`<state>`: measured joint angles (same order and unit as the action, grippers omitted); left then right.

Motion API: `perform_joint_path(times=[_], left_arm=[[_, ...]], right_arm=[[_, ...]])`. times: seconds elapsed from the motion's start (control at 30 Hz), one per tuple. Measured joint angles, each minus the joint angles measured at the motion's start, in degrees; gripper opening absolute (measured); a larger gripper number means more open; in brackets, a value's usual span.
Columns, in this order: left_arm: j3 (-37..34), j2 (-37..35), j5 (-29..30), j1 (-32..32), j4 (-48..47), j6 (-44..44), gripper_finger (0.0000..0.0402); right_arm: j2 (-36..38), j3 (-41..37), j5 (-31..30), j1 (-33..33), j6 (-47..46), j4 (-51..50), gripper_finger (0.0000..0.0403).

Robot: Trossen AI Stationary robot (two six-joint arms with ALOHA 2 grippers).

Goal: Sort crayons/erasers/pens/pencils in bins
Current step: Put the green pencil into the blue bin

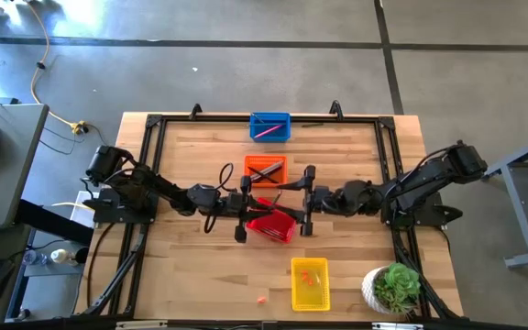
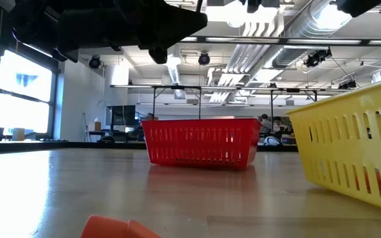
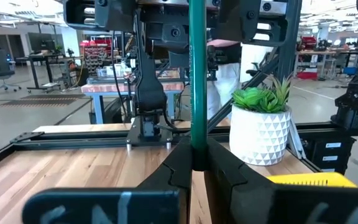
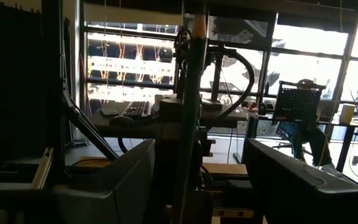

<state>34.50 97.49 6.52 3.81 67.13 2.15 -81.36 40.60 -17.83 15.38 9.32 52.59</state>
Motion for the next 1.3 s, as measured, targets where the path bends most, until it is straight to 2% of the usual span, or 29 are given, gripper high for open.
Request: perform_joint_path(times=[0.33, 0.67, 1.07, 1.3], left_arm=[[0.00, 0.00, 0.00, 0.00, 0.00, -0.42, 0.0007], [0.00, 0.00, 0.15, -0.04, 0.33, -0.48, 0.0007], [0.00, 0.00, -0.02, -1.02, 0.24, -2.81, 0.0007], [0.00, 0.00, 0.07, -1.22, 0.19, -3.49, 0.0007]], right_arm=[[0.00, -0.18, 3.94, -0.77, -1.68, 0.41, 0.0154], [0.00, -0.18, 5.32, -2.64, -3.10, 0.40, 0.0154], [-0.02, -0.18, 4.92, -2.64, -1.77, 0.42, 0.0059], [-0.04, -0.18, 2.83, -2.64, -1.79, 1.03, 0.0076]])
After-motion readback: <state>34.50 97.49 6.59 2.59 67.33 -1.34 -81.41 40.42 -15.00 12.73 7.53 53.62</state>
